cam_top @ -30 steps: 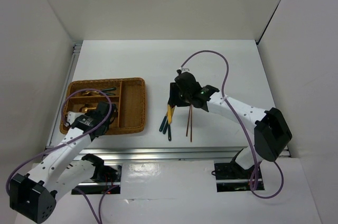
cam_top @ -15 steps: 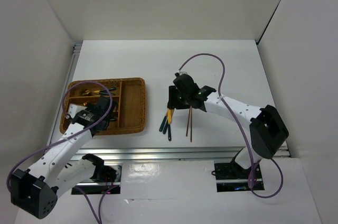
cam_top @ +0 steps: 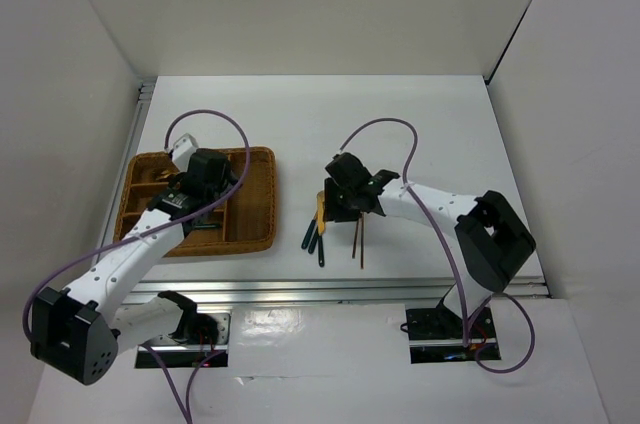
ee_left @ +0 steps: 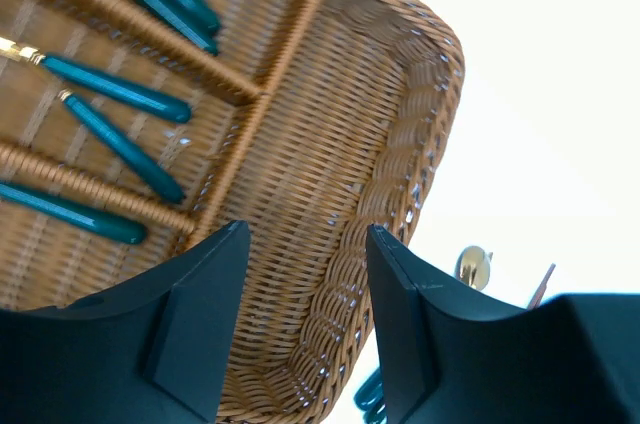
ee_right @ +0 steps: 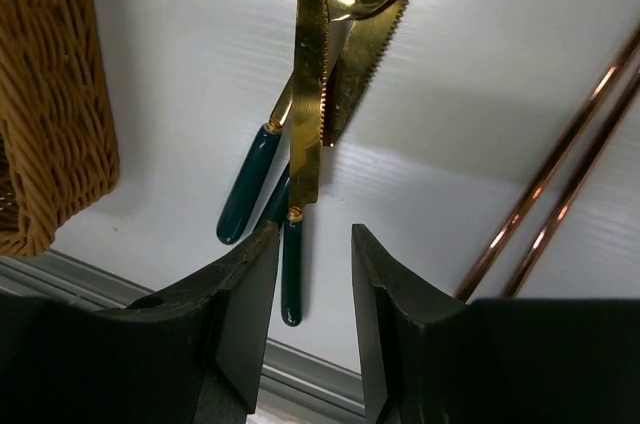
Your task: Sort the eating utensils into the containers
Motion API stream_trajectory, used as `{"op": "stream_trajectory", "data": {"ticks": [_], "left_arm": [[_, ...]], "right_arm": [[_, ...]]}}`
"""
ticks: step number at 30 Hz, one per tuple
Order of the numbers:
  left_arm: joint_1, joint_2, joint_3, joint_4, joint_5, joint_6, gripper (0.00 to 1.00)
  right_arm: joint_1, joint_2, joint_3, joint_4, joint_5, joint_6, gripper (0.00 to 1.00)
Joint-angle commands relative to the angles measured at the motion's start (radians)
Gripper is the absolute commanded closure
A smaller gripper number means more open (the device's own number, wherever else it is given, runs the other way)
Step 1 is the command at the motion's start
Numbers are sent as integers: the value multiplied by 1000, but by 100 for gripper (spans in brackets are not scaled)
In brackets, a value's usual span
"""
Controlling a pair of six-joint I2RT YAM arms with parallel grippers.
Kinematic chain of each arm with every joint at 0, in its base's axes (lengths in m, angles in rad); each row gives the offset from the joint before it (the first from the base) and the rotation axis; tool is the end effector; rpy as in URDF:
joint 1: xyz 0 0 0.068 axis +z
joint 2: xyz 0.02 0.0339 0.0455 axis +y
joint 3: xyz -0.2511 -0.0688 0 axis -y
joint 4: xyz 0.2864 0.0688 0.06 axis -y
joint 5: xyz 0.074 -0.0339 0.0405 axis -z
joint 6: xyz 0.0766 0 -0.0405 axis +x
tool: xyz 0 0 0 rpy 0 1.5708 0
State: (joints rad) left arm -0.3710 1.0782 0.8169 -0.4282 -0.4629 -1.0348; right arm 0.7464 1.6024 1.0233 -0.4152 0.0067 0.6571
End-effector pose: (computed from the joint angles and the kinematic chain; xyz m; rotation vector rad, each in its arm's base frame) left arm 0.2952 -0.0781 0.2280 -0.9376 1.9783 -0.2720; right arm 0.2812 0.2594 0.1317 -0.1158 2.6502 0.5010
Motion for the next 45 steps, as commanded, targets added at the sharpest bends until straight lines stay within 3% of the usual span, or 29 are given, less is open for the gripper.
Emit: {"op": "stream_trajectory", "data": {"ticks": [1, 26, 35, 39, 40, 45], "left_arm": [[3, 9, 44, 71, 62, 140, 36], [3, -126, -42, 101, 82, 200, 36], [3, -126, -42, 120, 104, 232, 35], [3, -113, -51, 213, 271, 309, 29], [3, -97, -64, 257, 381, 337, 28], [3, -40, -133, 365, 680, 348, 31]], "right_arm": [[33, 49, 17, 0, -16, 33, 58], [136, 177, 80, -88, 45, 127, 64], [136, 218, 80, -109, 76, 145, 87], [136, 228, 115, -149, 107, 154, 92], [136, 202, 115, -169, 107, 163, 92], [136, 88, 164, -208, 206, 187, 92]]}}
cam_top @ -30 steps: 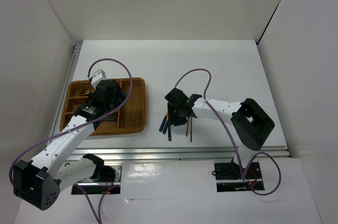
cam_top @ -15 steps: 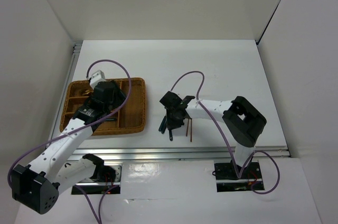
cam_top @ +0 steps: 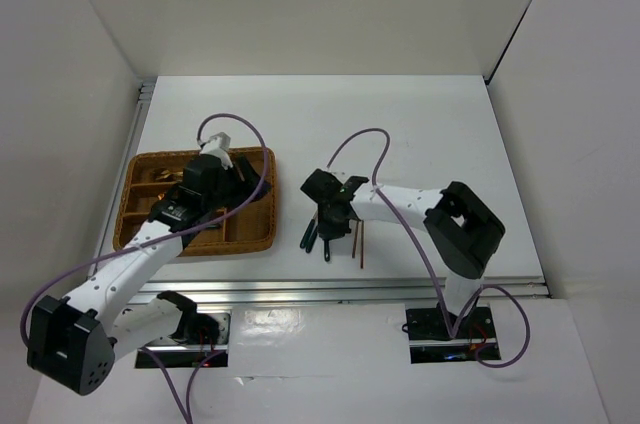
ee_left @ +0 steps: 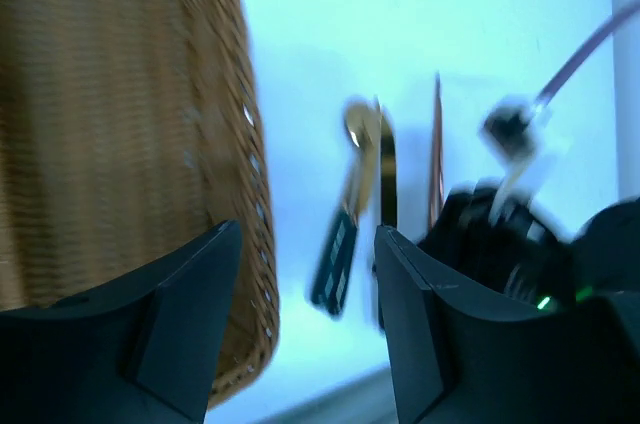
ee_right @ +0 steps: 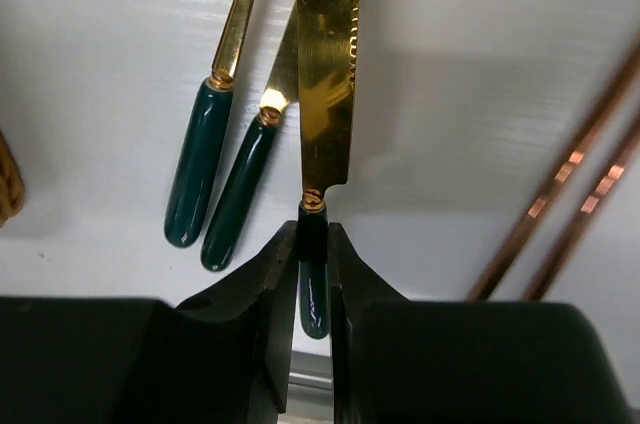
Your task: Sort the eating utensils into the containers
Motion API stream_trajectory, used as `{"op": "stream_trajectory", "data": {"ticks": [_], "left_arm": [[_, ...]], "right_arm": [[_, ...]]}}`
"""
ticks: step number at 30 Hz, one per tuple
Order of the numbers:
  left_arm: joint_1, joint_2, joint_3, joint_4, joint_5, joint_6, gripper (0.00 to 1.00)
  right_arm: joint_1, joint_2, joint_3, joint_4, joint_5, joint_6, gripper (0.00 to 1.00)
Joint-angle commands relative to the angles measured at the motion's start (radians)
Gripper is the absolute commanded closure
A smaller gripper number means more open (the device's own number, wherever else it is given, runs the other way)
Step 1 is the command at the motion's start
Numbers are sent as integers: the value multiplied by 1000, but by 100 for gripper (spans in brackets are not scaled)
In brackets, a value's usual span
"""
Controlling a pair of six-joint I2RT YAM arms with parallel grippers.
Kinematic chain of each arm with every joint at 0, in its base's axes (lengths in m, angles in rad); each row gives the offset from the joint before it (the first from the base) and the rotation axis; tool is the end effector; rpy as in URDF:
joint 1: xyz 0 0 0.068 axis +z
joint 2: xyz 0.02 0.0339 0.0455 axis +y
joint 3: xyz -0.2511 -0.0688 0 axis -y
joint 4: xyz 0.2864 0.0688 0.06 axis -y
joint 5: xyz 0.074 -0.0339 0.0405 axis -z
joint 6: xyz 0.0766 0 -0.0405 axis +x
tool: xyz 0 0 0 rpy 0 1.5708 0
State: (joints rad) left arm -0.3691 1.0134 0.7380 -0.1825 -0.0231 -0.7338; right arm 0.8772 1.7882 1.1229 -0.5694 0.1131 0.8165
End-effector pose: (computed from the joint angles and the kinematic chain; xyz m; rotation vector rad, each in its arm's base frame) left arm 0.2936 -0.1117 0.2399 -0.3947 2.0572 -0.6620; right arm 0.2534 0.2913 0.0874 -0.0586 2.8238 0.2531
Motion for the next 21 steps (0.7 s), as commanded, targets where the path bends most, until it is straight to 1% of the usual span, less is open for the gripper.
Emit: {"op": "stream_trajectory", "data": {"ticks": [1, 3, 4, 6, 7, 8, 13, 17, 19, 21], "left_arm": [[1, 39, -77, 148, 312, 28, 31], [1, 39, -159, 227, 382, -22, 32], [1, 50, -185, 323, 458, -38, 32], [1, 60, -253, 430, 529, -87, 32], [1, 76, -270, 522, 585, -101, 32], [1, 85, -284, 558, 607, -110, 32], [-8, 161, -281, 684, 738, -110, 32], [-34, 258, -247, 707, 762, -101, 32], [-44, 316, -238, 745, 776, -113, 33], [-65, 358, -238, 828, 805, -133, 34]], "right_arm": [[5, -133, 64, -67, 120, 39, 92], [5, -164, 77, -87, 161, 49, 92], [5, -176, 87, -87, 199, 49, 92], [5, -197, 87, -77, 224, 58, 92], [-4, -207, 98, -76, 238, 58, 92], [-4, -207, 98, -76, 238, 58, 92], [-14, -197, 146, -31, 249, 47, 92], [-14, -188, 156, 19, 214, 27, 92], [-14, -188, 156, 39, 205, 27, 92], [-14, -188, 156, 58, 186, 16, 92]]}}
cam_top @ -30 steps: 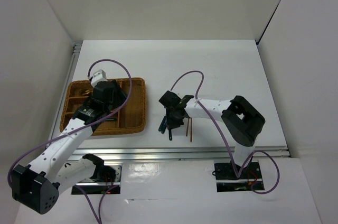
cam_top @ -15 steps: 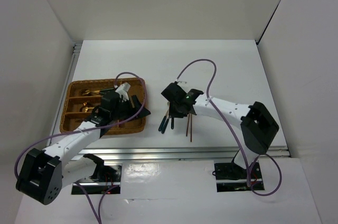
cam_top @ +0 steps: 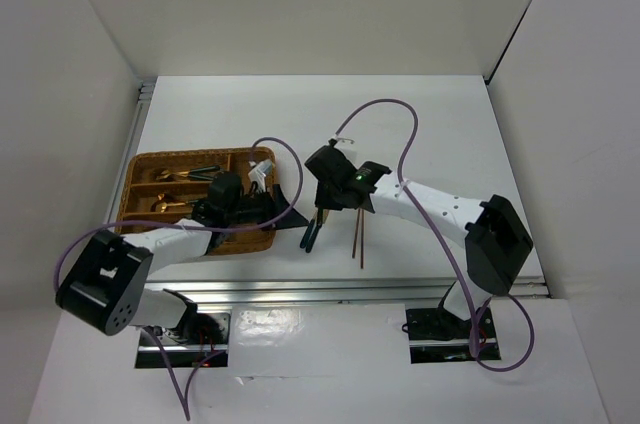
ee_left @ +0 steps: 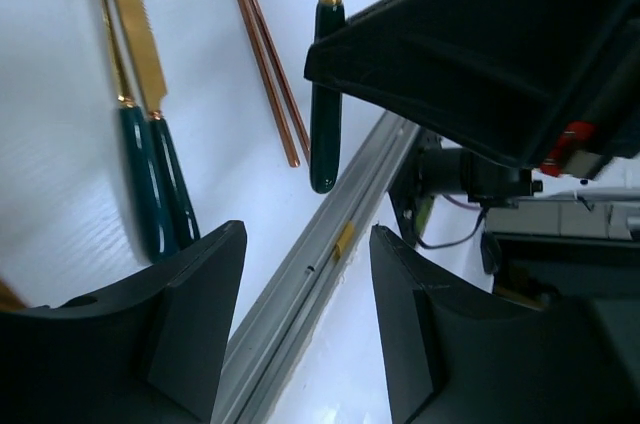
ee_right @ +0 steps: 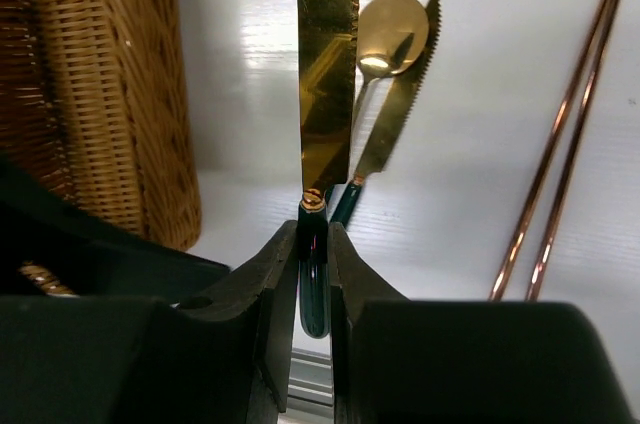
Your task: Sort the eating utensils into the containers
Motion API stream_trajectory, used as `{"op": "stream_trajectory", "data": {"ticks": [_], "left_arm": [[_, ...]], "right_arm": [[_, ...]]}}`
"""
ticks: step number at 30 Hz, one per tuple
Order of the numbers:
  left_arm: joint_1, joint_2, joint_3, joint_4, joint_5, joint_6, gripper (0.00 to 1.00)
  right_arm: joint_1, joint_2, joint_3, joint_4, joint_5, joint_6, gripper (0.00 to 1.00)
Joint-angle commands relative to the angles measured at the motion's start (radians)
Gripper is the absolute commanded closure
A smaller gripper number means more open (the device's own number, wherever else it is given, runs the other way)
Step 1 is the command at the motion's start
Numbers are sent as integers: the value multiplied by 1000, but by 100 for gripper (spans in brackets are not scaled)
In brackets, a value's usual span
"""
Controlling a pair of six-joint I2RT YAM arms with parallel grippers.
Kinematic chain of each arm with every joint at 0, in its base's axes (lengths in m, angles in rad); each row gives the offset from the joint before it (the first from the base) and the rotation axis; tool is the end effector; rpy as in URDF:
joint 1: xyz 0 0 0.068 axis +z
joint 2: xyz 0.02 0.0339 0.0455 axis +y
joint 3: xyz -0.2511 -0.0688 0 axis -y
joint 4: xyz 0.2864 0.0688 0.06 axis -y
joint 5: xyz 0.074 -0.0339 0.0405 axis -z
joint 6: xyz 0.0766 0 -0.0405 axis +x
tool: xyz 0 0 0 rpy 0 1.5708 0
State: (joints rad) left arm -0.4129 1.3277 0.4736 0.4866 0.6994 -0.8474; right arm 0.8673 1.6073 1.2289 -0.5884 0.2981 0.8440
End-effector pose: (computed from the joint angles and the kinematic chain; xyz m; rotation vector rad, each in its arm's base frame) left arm 0.2703 -0.1722 0.1330 0.0606 2.1583 -1.4645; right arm 0.2766 0.2913 0.1932 0.0880 2.5076 0.3427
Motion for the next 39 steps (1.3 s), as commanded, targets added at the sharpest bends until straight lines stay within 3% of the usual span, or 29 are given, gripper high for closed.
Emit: {"op": "stream_trajectory", "data": {"ticks": [1, 12, 16, 18, 23, 31, 39], "left_arm": [[-30, 63, 26, 180, 95, -33, 34], [-78, 206, 115, 294, 80, -74, 44], [-78, 258, 151, 294, 80, -74, 59], [-78, 271, 151, 316, 80, -93, 72], [-78, 271, 151, 281, 43, -84, 81], [-78, 186, 131, 158, -58, -51, 82], [-3, 99, 94, 37, -138, -87, 83]], "right_arm": [[-4, -7, 50, 78, -14, -11, 92], [-4, 3, 41, 98, -77, -11, 92], [-4, 3, 32, 117, -86, -11, 92], [-4, 3, 32, 117, -86, -11, 92], [-4, 3, 32, 99, -77, -20, 92], [-4, -56, 107, 29, -37, -31, 54], [-4, -256, 77, 38, 59, -42, 48]]}}
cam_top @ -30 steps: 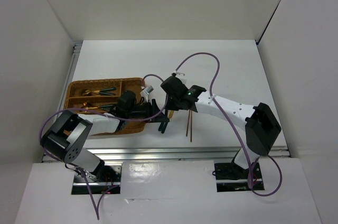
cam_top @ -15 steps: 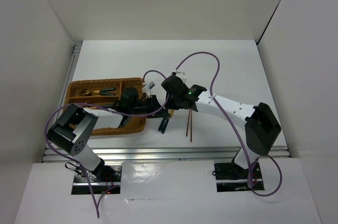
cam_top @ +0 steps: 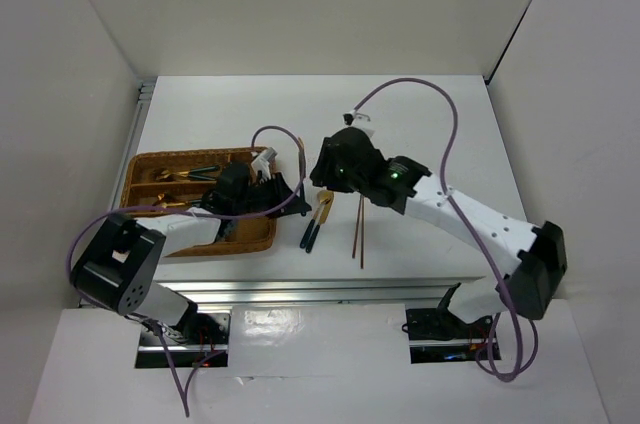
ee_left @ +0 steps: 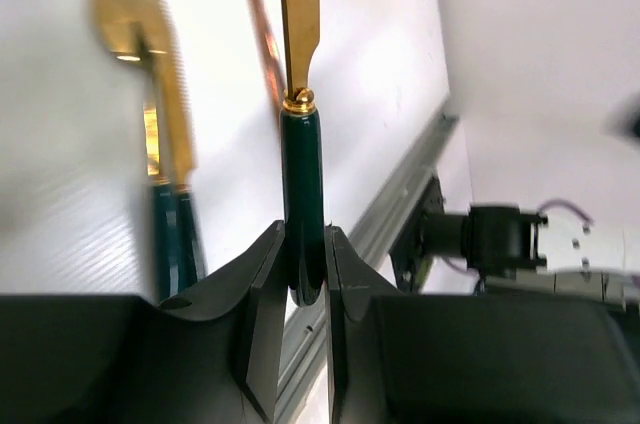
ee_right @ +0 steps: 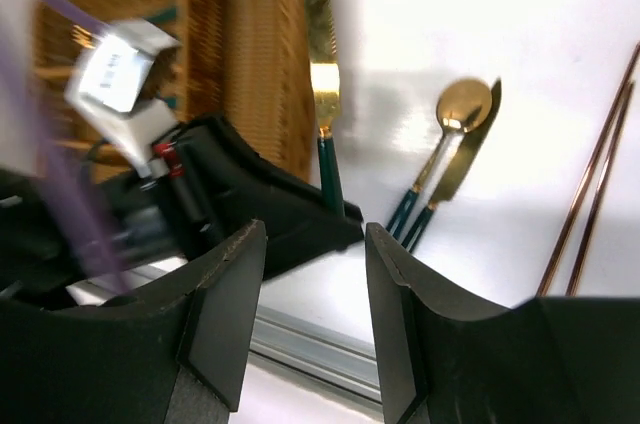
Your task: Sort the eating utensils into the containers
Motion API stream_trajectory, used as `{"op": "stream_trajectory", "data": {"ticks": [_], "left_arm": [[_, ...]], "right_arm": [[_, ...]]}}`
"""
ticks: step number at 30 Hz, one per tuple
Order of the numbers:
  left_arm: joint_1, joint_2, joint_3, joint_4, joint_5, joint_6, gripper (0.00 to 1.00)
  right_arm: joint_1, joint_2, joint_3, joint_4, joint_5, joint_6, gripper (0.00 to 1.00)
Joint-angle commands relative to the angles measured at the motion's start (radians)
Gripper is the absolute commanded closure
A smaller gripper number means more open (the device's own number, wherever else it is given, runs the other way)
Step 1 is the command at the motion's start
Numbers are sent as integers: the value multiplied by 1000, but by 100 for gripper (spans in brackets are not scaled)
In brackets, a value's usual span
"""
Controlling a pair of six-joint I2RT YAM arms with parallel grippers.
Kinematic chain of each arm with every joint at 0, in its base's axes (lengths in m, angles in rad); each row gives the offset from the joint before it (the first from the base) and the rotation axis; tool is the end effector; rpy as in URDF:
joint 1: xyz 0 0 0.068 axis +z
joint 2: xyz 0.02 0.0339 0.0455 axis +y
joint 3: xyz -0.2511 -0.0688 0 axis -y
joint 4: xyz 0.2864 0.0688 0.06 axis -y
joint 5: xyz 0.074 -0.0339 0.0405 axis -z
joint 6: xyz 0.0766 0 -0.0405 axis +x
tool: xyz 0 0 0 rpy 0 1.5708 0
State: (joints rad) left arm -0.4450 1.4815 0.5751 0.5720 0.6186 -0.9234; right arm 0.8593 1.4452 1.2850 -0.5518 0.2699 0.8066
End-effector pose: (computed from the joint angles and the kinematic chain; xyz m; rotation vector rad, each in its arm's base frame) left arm 0.2970 -0.1909 0.1303 -0.0337 2.1439 -1.4576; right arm 0.2719 0.2841 0.2796 0.0828 2.3167 0.5726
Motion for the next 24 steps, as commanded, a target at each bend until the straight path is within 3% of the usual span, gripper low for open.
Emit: {"op": "stream_trajectory", "data": {"ticks": [1, 6, 10, 13, 19, 21, 24], "left_arm": [[44, -76, -8, -73, -78, -11, 83], [85, -275, -8, -276, -275, -31, 83], [109, -464, -31, -473, -550, -126, 83], [118, -579, -61, -639, -745, -247, 78], [118, -821, -86, -975, -1005, -489, 77], [118, -851, -86, -1064, -1098, -599, 73], [118, -860, -51, -1170, -1177, -644, 73]], "right_arm": [[4, -118, 11, -17, 100, -4, 48], [4, -141, -27, -76, 144, 32, 45], [4, -132, -50, -76, 144, 23, 44], [-14, -95, -59, -76, 134, 2, 44], [-34, -63, -108, -16, 84, -44, 44], [-34, -54, -121, 13, 57, -53, 44], [-43, -25, -130, 23, 32, -66, 44]]}}
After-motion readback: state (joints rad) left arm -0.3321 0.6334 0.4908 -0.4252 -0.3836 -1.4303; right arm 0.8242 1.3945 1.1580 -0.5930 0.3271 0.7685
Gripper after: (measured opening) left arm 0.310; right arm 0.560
